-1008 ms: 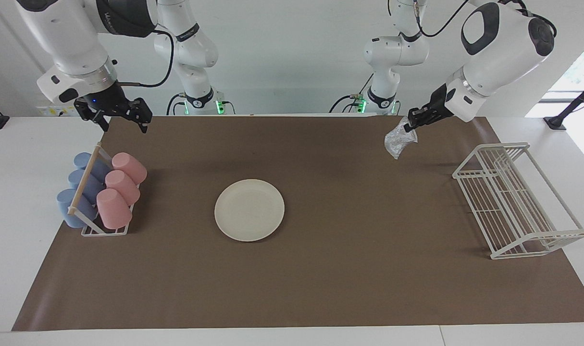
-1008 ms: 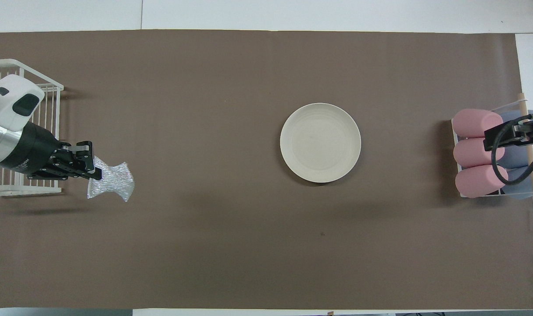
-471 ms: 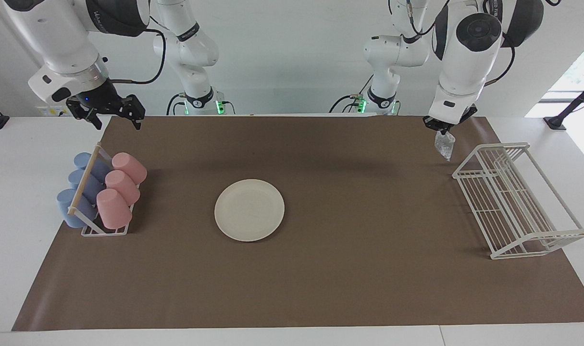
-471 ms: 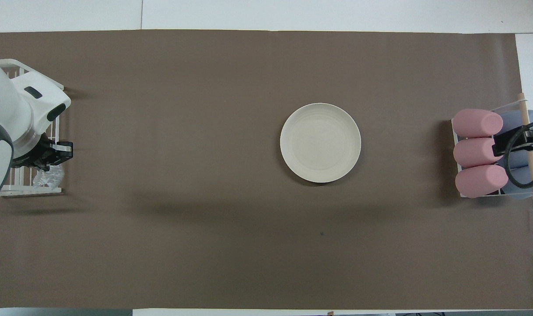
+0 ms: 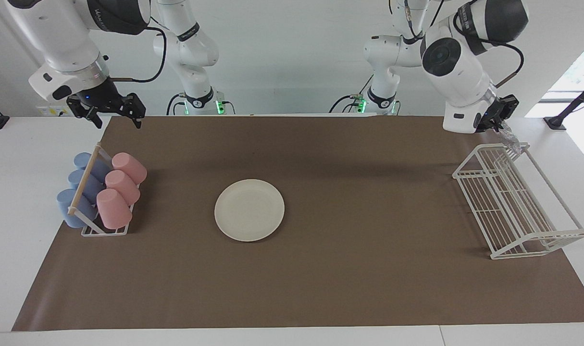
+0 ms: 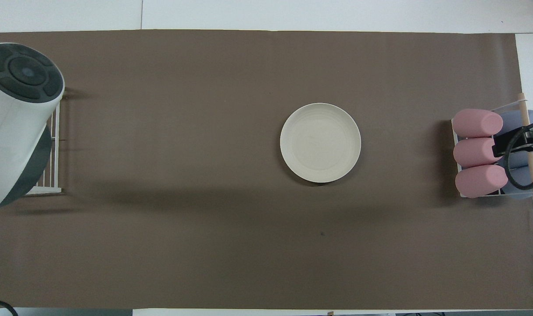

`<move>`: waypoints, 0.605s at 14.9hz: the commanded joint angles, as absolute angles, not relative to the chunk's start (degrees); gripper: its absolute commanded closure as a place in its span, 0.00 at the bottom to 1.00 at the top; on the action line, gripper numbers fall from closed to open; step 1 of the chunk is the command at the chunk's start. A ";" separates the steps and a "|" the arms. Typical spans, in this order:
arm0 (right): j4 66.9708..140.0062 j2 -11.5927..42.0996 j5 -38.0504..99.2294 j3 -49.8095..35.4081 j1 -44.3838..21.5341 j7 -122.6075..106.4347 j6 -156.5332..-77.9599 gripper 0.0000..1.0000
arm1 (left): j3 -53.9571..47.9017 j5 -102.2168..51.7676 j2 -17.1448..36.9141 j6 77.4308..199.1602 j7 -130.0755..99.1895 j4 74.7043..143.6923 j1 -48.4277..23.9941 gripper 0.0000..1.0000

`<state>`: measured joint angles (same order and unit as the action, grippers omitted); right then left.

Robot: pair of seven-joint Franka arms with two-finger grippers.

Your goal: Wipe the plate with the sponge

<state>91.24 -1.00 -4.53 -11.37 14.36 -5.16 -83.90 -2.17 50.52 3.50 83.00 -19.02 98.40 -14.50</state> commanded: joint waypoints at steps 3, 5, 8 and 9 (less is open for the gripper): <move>92.46 -2.20 -4.66 -11.07 14.15 -6.24 -83.67 0.00 | -1.41 60.62 7.91 88.75 -25.12 103.07 -12.57 1.00; 92.46 -2.20 -4.66 -11.07 14.15 -6.24 -83.67 0.00 | -1.41 63.45 10.53 89.47 -30.12 104.50 -11.87 1.00; 92.46 -2.20 -4.66 -11.07 14.15 -6.24 -83.67 0.00 | -1.41 65.74 16.85 88.86 -40.91 104.42 -12.04 1.00; 92.46 -2.20 -4.66 -11.07 14.15 -6.24 -83.67 0.00 | -1.49 65.74 17.22 88.86 -41.83 104.59 -12.04 1.00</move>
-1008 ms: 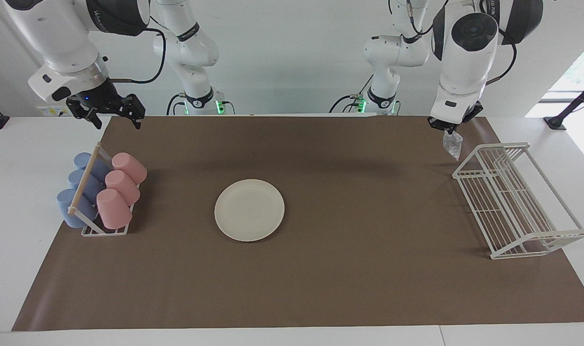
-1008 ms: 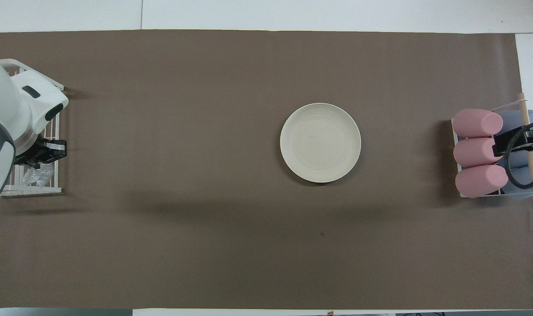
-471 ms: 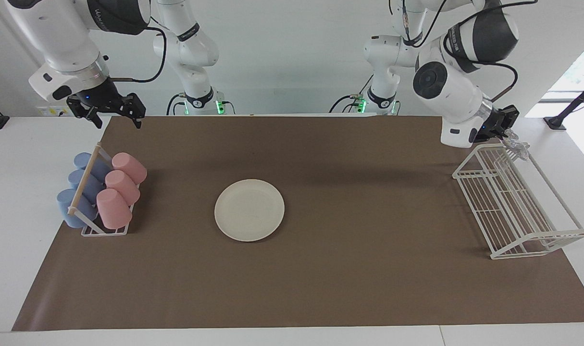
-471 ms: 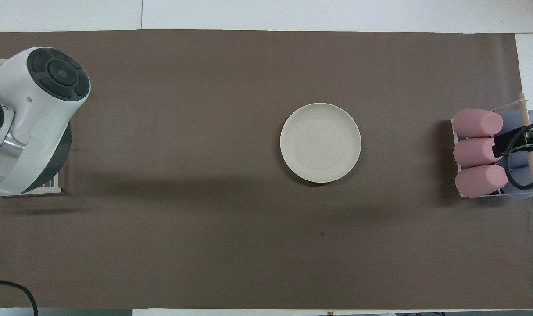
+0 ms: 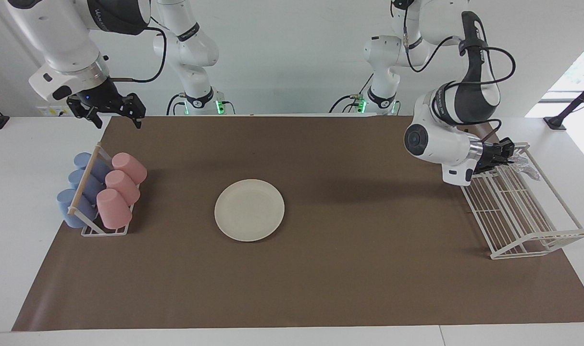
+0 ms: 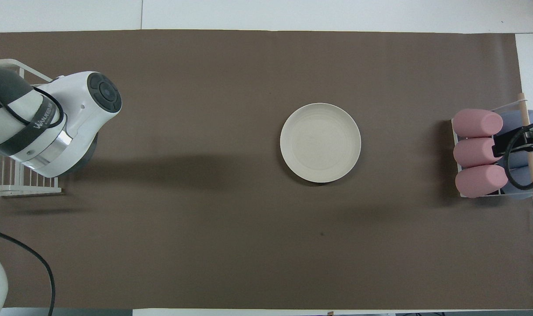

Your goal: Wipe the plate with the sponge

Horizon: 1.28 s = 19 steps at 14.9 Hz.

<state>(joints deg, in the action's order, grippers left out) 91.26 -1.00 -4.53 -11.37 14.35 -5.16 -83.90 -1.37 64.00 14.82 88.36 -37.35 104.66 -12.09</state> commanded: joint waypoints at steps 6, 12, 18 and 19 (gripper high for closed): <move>92.46 -2.20 -4.66 -11.07 14.15 -6.24 -83.67 0.00 | -1.76 64.87 17.23 91.75 -41.57 104.94 -11.87 1.00; 92.46 -2.20 -4.66 -11.07 14.15 -6.24 -83.67 0.00 | -1.76 64.25 17.31 93.87 -41.57 104.85 -11.16 0.04; 92.46 -2.20 -4.66 -11.07 14.15 -6.24 -83.67 0.00 | -1.67 61.36 16.88 94.92 -41.57 103.98 -10.63 0.00; 92.46 -2.20 -4.66 -11.07 14.15 -6.24 -83.67 0.00 | -1.67 59.96 16.53 95.10 -41.57 103.54 -10.55 0.00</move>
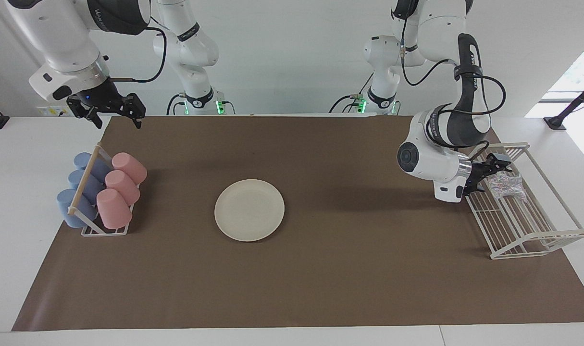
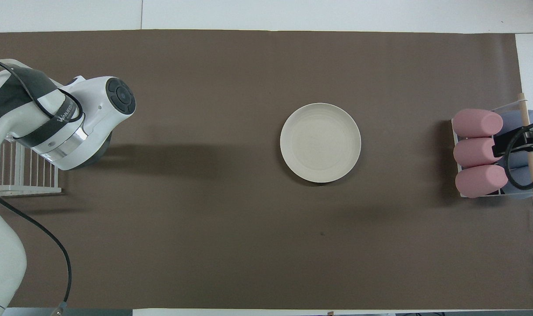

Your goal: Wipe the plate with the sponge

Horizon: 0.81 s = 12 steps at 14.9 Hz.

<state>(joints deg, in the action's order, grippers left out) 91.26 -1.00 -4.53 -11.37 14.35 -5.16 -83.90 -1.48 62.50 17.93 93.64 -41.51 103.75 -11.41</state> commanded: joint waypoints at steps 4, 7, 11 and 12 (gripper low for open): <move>92.46 -2.20 -4.66 -11.07 14.15 -6.24 -83.67 0.00 | -1.58 45.83 14.94 95.10 -40.18 95.91 -9.32 0.00; 92.46 -2.20 -4.66 -11.07 14.15 -6.24 -83.67 0.00 | -1.41 35.72 13.36 94.83 -36.49 91.68 -7.74 0.00; 92.46 -2.20 -4.66 -11.07 14.15 -6.24 -83.67 0.00 | -1.23 22.71 9.42 94.83 -30.96 90.35 -4.14 0.00; 92.46 -2.20 -4.66 -11.07 14.15 -6.24 -83.67 0.00 | -1.06 19.11 7.66 94.49 -27.81 90.35 -3.35 0.00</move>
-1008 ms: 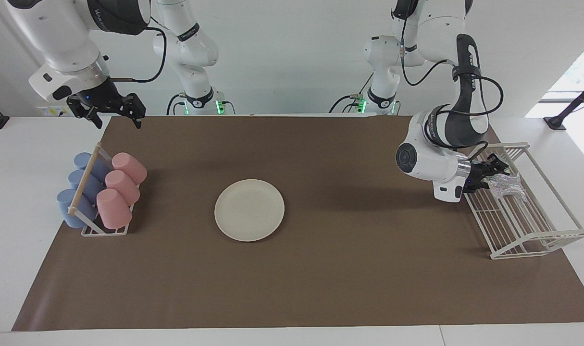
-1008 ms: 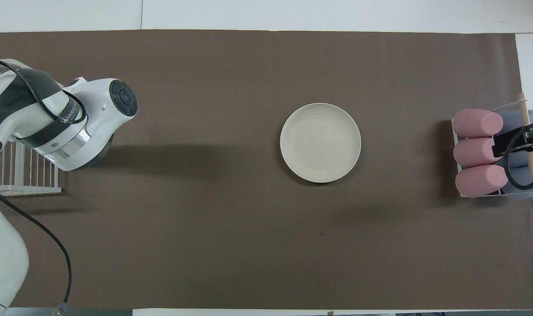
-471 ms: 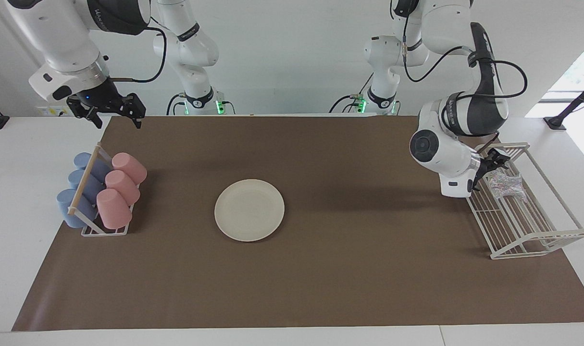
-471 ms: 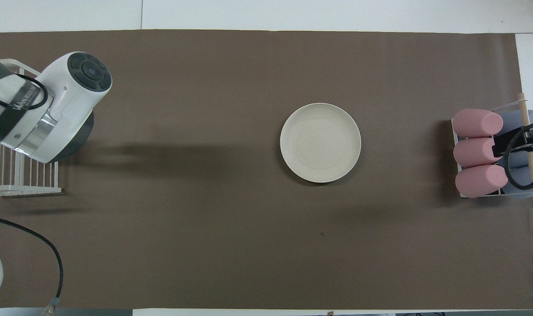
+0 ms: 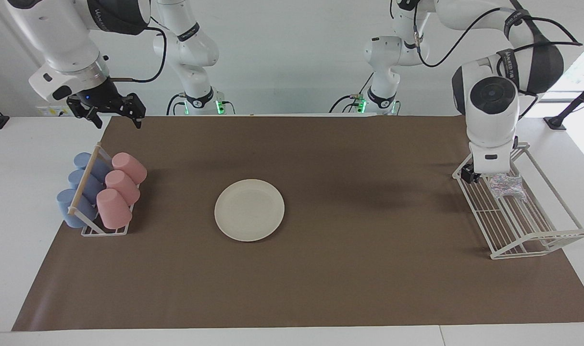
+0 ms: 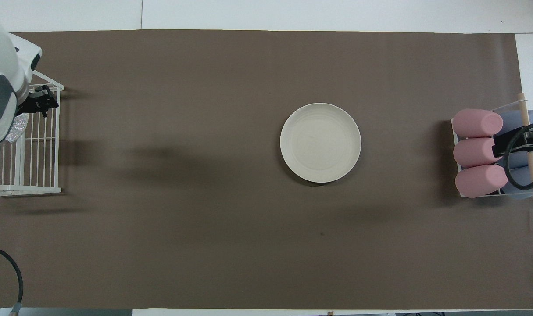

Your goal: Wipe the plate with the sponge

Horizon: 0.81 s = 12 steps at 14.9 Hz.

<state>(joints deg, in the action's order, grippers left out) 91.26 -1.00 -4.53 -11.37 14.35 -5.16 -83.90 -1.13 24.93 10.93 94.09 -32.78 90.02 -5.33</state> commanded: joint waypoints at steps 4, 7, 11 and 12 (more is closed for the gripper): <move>92.46 -2.20 -4.66 -11.07 14.15 -6.24 -83.67 0.00 | -1.14 10.47 2.82 89.58 -22.16 90.53 -1.32 0.00; 92.46 -2.20 -4.66 -11.07 14.15 -6.24 -83.67 0.00 | -1.06 5.55 -0.34 85.00 -14.97 90.61 -1.32 0.00; 92.46 -2.20 -4.66 -11.07 14.15 -6.24 -83.67 0.00 | -0.88 0.80 -2.55 79.47 -6.16 90.88 -1.32 0.00; 92.46 -2.20 -4.66 -11.07 14.15 -6.24 -83.67 0.00 | -0.88 -0.86 -3.33 79.11 -5.80 90.88 -1.32 0.00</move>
<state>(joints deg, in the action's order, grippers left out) 91.26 -1.00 -4.53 -11.37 14.35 -5.16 -83.90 -1.03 1.99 -1.40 80.70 -8.63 89.74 -1.51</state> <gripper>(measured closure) 0.000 0.000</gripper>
